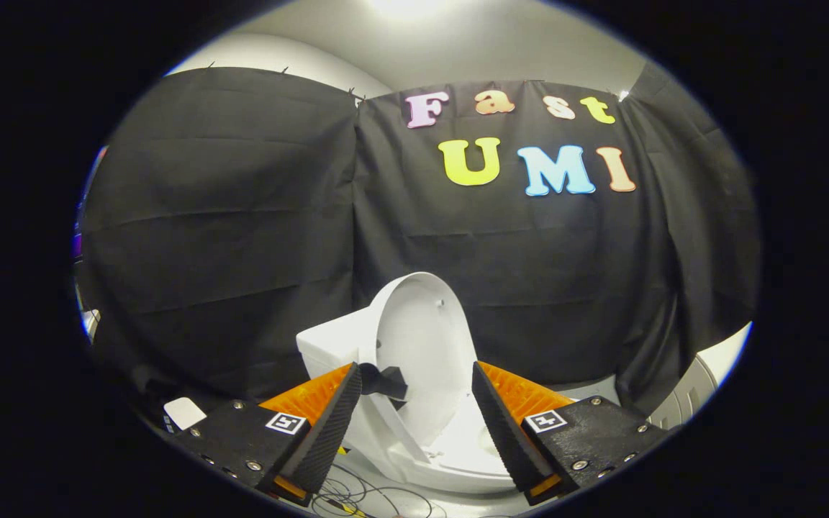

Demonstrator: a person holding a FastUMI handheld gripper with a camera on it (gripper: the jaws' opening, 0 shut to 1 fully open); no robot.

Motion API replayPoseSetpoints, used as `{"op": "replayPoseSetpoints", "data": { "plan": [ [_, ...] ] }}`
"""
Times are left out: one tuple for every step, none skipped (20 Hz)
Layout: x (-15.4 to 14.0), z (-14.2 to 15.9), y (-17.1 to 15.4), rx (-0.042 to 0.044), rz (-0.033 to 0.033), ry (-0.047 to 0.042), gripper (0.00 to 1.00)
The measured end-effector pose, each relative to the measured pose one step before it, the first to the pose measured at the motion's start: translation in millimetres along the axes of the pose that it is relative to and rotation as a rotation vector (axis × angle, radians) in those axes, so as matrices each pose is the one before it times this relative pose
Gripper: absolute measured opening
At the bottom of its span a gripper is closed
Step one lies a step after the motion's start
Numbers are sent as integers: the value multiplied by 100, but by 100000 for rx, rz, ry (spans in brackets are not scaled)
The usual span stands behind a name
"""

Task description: Open the toilet lid.

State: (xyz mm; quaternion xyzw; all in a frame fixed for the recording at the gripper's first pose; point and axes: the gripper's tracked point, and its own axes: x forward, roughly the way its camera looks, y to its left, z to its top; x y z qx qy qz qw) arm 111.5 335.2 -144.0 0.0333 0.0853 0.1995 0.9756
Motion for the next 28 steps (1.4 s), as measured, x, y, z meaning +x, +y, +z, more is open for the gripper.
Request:
{"op": "replayPoseSetpoints", "data": {
  "plan": [
    [-609, 130, -1181, -528, -941, -673, 95],
    [-615, 316, -1203, -965, -1104, -519, 95],
    [-582, 313, -1273, -812, -1269, -839, 95],
    [-567, 386, -1276, -348, -907, -915, 95],
    [-353, 422, -1004, 260, -802, -1083, 95],
    [-268, 380, -1132, 304, -727, -567, 95],
    [-377, 287, -1206, 204, -901, -375, 95],
    [-441, 512, -1169, 4, -1447, -716, 95],
    [-462, 738, -1164, 69, -1180, -951, 95],
    [-502, 641, -1227, -49, -1134, -1367, 95],
    [-411, 791, -1174, -155, -1366, -1515, 95],
    [-441, 723, -1074, -545, -1281, -1294, 95],
    [-462, 561, -1283, -786, -1785, -1149, 95],
    [-453, 734, -1224, -912, -1502, -1220, 95],
    [-463, 853, -1050, -685, -1215, -1395, 94],
    [-291, 810, -963, -336, -1003, -1605, 94],
    [-434, 687, -811, -436, -480, -1604, 94],
    [-402, 673, -859, -389, -609, -1145, 94],
    [-446, 365, -916, -466, -399, -977, 94],
    [-421, 386, -833, -403, -183, -644, 95],
    [-531, 286, -757, -577, 125, -705, 95],
    [-487, 421, -705, -864, 43, -605, 94],
    [-480, 383, -836, -1281, 127, -190, 94],
    [-530, 231, -732, -1511, -115, 245, 94],
    [-631, 258, -743, -1904, -62, 70, 94],
    [-639, 405, -725, -1698, -514, 103, 94],
    [-703, 281, -788, -1055, -492, 212, 94],
    [-602, 189, -642, -50, -364, 557, 94]
  ]
}}
